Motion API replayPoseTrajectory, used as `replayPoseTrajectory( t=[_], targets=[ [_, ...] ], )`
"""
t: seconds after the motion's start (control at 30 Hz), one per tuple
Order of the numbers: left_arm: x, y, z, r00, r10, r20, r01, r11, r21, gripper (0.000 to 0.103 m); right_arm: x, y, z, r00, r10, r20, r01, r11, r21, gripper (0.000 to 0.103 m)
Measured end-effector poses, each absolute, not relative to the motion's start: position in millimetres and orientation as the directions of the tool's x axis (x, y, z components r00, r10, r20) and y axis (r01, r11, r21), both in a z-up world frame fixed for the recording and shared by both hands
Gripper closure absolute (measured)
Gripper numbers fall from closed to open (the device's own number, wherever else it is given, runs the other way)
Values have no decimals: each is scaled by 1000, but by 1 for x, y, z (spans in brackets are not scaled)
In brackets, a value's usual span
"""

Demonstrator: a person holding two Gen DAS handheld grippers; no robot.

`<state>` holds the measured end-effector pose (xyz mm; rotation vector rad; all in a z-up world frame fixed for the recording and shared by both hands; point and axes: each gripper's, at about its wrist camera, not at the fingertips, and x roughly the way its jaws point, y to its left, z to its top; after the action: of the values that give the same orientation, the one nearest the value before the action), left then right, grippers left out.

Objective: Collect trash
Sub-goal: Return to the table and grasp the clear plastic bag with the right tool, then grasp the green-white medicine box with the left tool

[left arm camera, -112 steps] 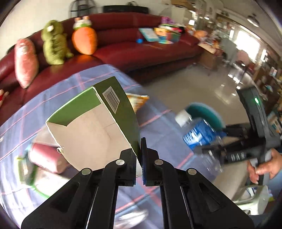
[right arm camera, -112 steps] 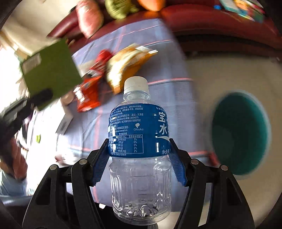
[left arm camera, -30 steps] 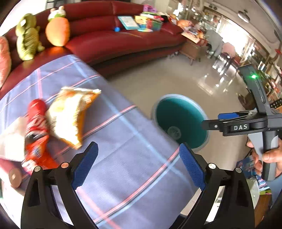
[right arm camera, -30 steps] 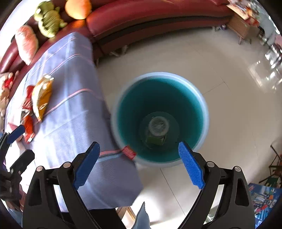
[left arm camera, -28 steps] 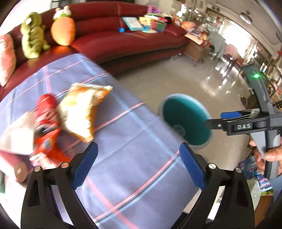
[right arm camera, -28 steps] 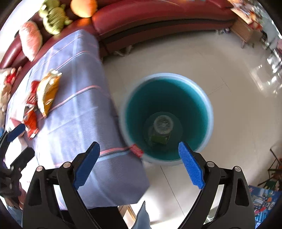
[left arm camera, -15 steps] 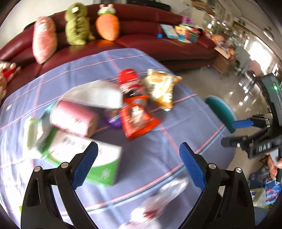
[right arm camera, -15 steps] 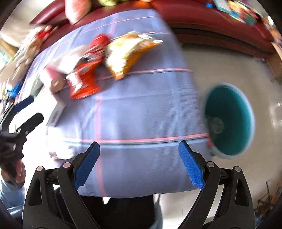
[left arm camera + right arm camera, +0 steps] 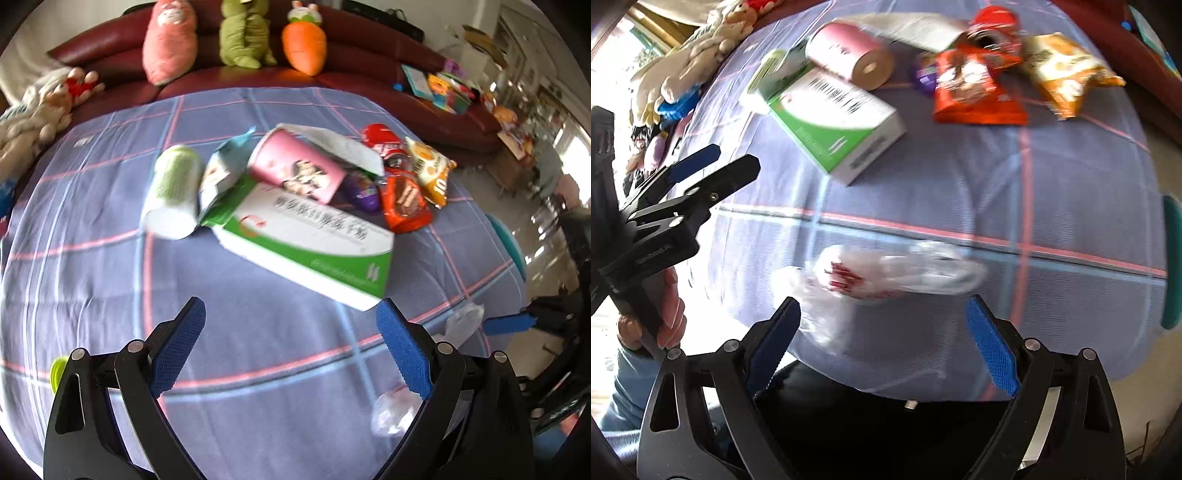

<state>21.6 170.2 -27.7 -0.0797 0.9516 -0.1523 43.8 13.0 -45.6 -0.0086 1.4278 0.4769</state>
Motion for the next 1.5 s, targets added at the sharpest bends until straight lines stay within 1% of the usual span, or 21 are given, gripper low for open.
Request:
replayPoseTrajectory(
  t=[0.17,0.2,0.23,0.27,0.33,0.4,0.47,0.57,0.67,0.9,1.07,1.1,1.17,1.33,1.43,1.47,1.5],
  targets=[
    [10,192,-38,561,-149,-815,52,988,-145,9,47,36,-59,61,317,-947,-313,907,283,17],
    [10,195,-39,558,-143,-817,42,989,-145,9,46,42,-61,66,310,-948,-324,906,274,23],
    [10,196,-39,555,-145,-819,36,988,-150,9,47,45,-64,64,305,-950,-330,905,269,33],
    [11,198,-40,553,-150,-819,31,987,-159,9,47,49,-66,58,303,-951,-337,903,267,52],
    [13,198,-40,549,-161,-820,19,984,-180,9,46,51,-64,76,296,-952,-362,898,251,53],
    [18,191,-41,542,-174,-822,17,980,-196,9,49,47,-61,90,292,-952,-368,898,240,59],
    [26,178,-41,529,-182,-829,12,978,-207,9,54,42,-56,118,280,-953,-361,906,222,61],
    [40,155,-42,508,-179,-843,3,978,-206,9,67,20,-46,156,282,-947,-328,919,219,62],
    [58,133,-42,492,-141,-859,-28,984,-178,9,83,-3,-37,191,277,-942,-298,931,213,62],
    [101,110,-43,443,-81,-893,-174,969,-175,9,119,-58,-32,241,264,-934,-237,949,207,62],
    [126,90,-45,421,42,-906,-249,966,-71,9,134,-90,-35,233,266,-936,-233,949,212,62],
    [129,89,-45,415,62,-908,-274,960,-60,9,138,-94,-36,233,271,-934,-234,948,217,61],
    [136,86,-44,409,66,-910,-305,950,-69,9,141,-100,-38,230,286,-930,-234,944,232,61],
    [145,77,-50,372,186,-909,-338,940,53,9,146,-112,-45,222,314,-923,-221,938,266,61],
    [137,82,-52,370,225,-901,-353,931,87,9,146,-119,-47,218,325,-920,-216,936,279,61],
    [132,86,-54,370,235,-899,-363,927,93,8,146,-120,-47,218,329,-919,-215,935,283,61],
    [125,92,-55,374,231,-898,-377,923,80,4,146,-119,-47,218,332,-918,-214,934,287,61]
  ],
)
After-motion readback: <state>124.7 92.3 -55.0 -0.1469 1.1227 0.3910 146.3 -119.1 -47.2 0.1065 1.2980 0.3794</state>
